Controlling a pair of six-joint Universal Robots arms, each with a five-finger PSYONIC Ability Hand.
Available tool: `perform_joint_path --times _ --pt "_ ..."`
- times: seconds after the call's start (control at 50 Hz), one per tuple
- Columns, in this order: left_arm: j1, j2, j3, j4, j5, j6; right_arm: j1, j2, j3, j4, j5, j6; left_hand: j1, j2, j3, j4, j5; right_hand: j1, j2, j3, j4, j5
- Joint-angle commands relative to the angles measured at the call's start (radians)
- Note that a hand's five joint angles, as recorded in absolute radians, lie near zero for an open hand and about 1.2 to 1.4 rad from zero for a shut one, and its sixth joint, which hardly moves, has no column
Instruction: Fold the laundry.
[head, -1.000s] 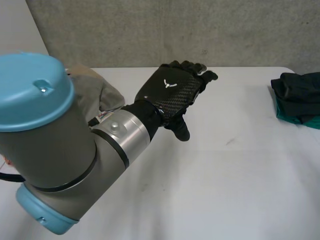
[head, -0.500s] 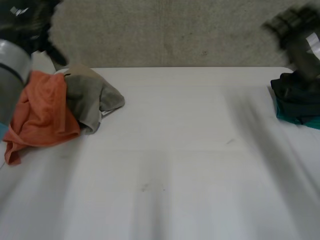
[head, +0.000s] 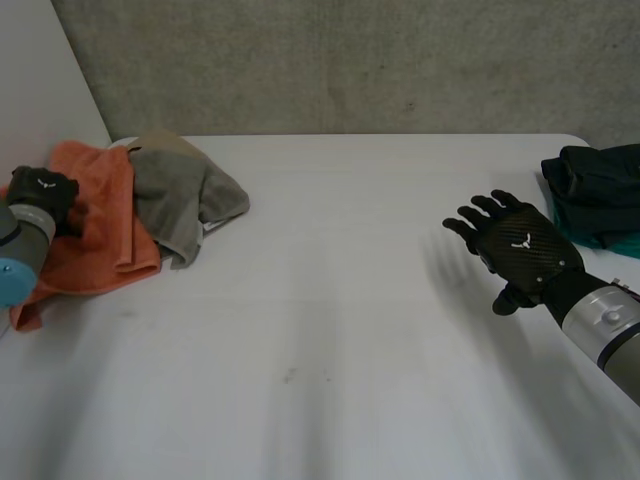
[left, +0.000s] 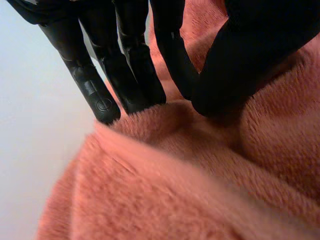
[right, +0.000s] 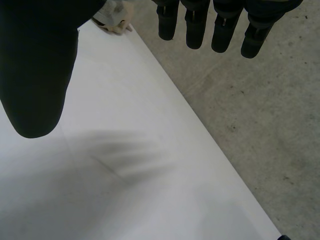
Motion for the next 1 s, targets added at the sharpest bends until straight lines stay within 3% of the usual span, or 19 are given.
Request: perform_joint_path --times 0.02,0.2,0.24,0.28,0.3,0.36,0.4,0.44,0.5,0.52,0.64,0.8,0.9,0.92,1.0 --pt "-0.195 0.293 -0.119 0.042 -0.016 -0.184 0.000 -0.016 -0.002 -0.005 0.013 0.008 0.224 0.210 0.216 0.203 0.250 -0.059 -0.039 -0.036 -0.035 -0.044" --pt "-0.462 0.453 -0.171 0.028 0.000 -0.503 -0.002 -0.022 -0.014 -0.003 0.109 0.009 0.224 0.210 0.216 0.203 0.250 -0.059 -0.039 -0.036 -0.035 -0.044" --pt "-0.550 0.457 -0.181 0.039 0.001 -0.546 -0.003 -0.026 -0.013 -0.002 0.116 0.009 0.224 0.210 0.216 0.203 0.250 -0.059 -0.039 -0.036 -0.035 -0.044" --pt "-0.572 0.454 -0.176 0.045 -0.013 -0.538 -0.003 -0.026 -0.013 -0.002 0.117 0.009 0.224 0.210 0.216 0.203 0.250 -0.059 -0.039 -0.036 -0.035 -0.044" --pt "-0.559 0.450 -0.175 0.045 -0.019 -0.528 -0.003 -0.026 -0.013 -0.002 0.117 0.009 0.196 0.181 0.187 0.175 0.221 -0.059 -0.039 -0.036 -0.035 -0.044" --pt "-0.481 0.430 -0.191 0.034 -0.054 -0.439 0.000 -0.025 -0.006 -0.002 0.111 0.009 -0.691 -0.706 -0.700 -0.712 -0.666 -0.059 -0.039 -0.036 -0.035 -0.044" --pt "-0.444 0.414 -0.195 0.030 -0.066 -0.367 0.000 -0.023 -0.006 0.000 0.111 0.009 -0.723 -0.738 -0.732 -0.744 -0.698 -0.059 -0.039 -0.036 -0.035 -0.044" --pt "-0.378 0.387 -0.202 0.025 -0.075 -0.249 0.003 -0.022 -0.006 -0.002 0.110 0.009 -0.898 -0.913 -0.907 -0.920 -0.873 -0.059 -0.039 -0.036 -0.035 -0.044" --pt "-0.287 0.356 -0.211 0.030 -0.080 -0.129 0.003 -0.020 -0.009 -0.002 0.106 0.009 -0.911 -0.926 -0.920 -0.933 -0.886 -0.059 -0.039 -0.036 -0.035 -0.044" --pt "-0.222 0.329 -0.219 0.036 -0.076 -0.062 0.003 -0.020 -0.009 -0.002 0.106 0.009 -0.926 -0.940 -0.935 -0.947 -0.901 -0.059 -0.039 -0.036 -0.035 -0.044" --pt "-0.076 0.178 -0.159 0.065 -0.080 0.106 0.003 -0.016 -0.008 -0.002 0.105 0.009 -0.938 -0.952 -0.946 -0.959 -0.913 -0.059 -0.039 -0.036 -0.035 -0.044" --pt "-0.029 -0.017 -0.052 0.083 -0.077 0.200 0.003 -0.014 -0.003 -0.002 0.105 0.008 -0.865 -0.879 -0.873 -0.886 -0.840 -0.059 -0.039 -0.036 -0.035 -0.044" --pt "-0.023 -0.054 -0.015 0.122 -0.083 0.221 0.001 -0.014 -0.003 -0.002 0.105 0.008 -0.197 -0.211 -0.205 -0.218 -0.172 -0.059 -0.039 -0.036 -0.035 -0.044" --pt "-0.022 -0.052 -0.009 0.137 -0.094 0.226 0.001 -0.014 -0.003 -0.002 0.105 0.008 0.197 0.183 0.189 0.176 0.222 -0.059 -0.039 -0.036 -0.035 -0.044" --pt "-0.051 -0.023 -0.029 0.174 -0.156 0.220 0.000 -0.014 -0.003 -0.002 0.108 0.006 0.224 0.210 0.216 0.203 0.250 -0.059 -0.039 -0.036 -0.035 -0.044"
